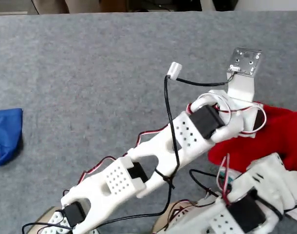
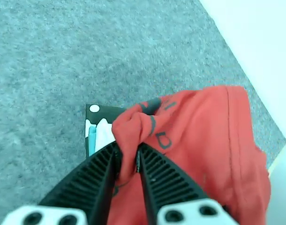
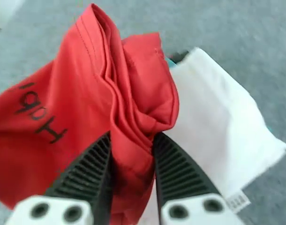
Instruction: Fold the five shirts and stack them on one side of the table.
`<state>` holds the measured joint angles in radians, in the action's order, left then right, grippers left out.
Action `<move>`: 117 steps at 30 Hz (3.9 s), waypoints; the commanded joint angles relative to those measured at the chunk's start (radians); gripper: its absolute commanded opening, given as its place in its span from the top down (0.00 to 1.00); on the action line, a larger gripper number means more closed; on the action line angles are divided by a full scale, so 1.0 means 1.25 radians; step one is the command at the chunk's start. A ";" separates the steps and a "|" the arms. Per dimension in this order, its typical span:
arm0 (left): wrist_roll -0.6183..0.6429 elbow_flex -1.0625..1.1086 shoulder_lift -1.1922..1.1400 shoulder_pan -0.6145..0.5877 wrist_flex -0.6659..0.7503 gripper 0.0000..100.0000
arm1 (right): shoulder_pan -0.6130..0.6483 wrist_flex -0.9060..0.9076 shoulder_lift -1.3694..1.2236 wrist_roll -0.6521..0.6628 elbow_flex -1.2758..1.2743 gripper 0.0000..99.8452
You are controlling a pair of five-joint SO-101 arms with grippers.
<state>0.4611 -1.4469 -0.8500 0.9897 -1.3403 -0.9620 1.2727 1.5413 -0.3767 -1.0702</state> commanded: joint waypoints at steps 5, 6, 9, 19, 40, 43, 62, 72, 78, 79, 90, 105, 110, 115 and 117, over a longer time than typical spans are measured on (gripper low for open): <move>0.002 0.049 0.013 0.016 0.047 0.98 | -0.091 0.004 -0.123 0.014 0.001 1.00; 0.002 0.059 0.013 0.021 0.047 0.98 | -0.104 0.004 -0.133 0.028 0.001 1.00; 0.001 0.069 0.013 0.037 0.053 0.98 | -0.149 0.004 -0.160 0.066 -0.002 1.00; 0.002 0.193 0.013 0.069 0.173 0.98 | -0.211 -0.001 -0.177 0.093 -0.003 1.00; 0.000 0.189 0.021 0.018 0.114 0.86 | -0.196 0.049 -0.177 0.173 0.004 0.50; -0.020 0.144 0.021 -0.015 0.077 0.86 | -0.179 0.049 -0.177 0.173 0.029 0.50; -0.145 -0.162 0.021 -0.507 -0.336 0.86 | 0.238 0.194 -0.186 0.081 0.407 0.86; -0.296 -0.053 0.039 -1.092 -0.338 0.86 | 0.704 -0.016 -0.215 0.039 0.257 0.96; -0.441 0.117 0.107 -1.407 -0.336 0.82 | 0.867 -0.020 -0.397 0.038 0.271 0.94; -0.464 0.140 0.112 -1.448 -0.336 0.82 | 0.884 -0.017 -0.438 0.036 0.289 0.94; -0.577 0.296 0.064 -1.689 -0.333 0.82 | 1.087 -0.014 -0.816 -0.004 0.505 0.95; -0.543 0.200 -0.132 -1.663 -0.223 0.99 | 1.127 -0.017 -1.066 -0.080 0.662 0.95; -0.538 0.022 -0.132 -1.625 -0.339 0.98 | 1.103 0.036 -1.065 -0.082 0.689 0.95; -0.437 -0.052 -0.078 -1.564 -0.338 0.98 | 1.044 0.072 -1.065 -0.080 0.747 0.95; -0.417 -0.018 -0.033 -1.521 -0.338 0.98 | 1.023 0.085 -1.065 -0.079 0.758 0.95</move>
<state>-0.0990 -1.4469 -1.0081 -0.9774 -1.7484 0.3698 1.3587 0.2079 -0.4703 -0.1864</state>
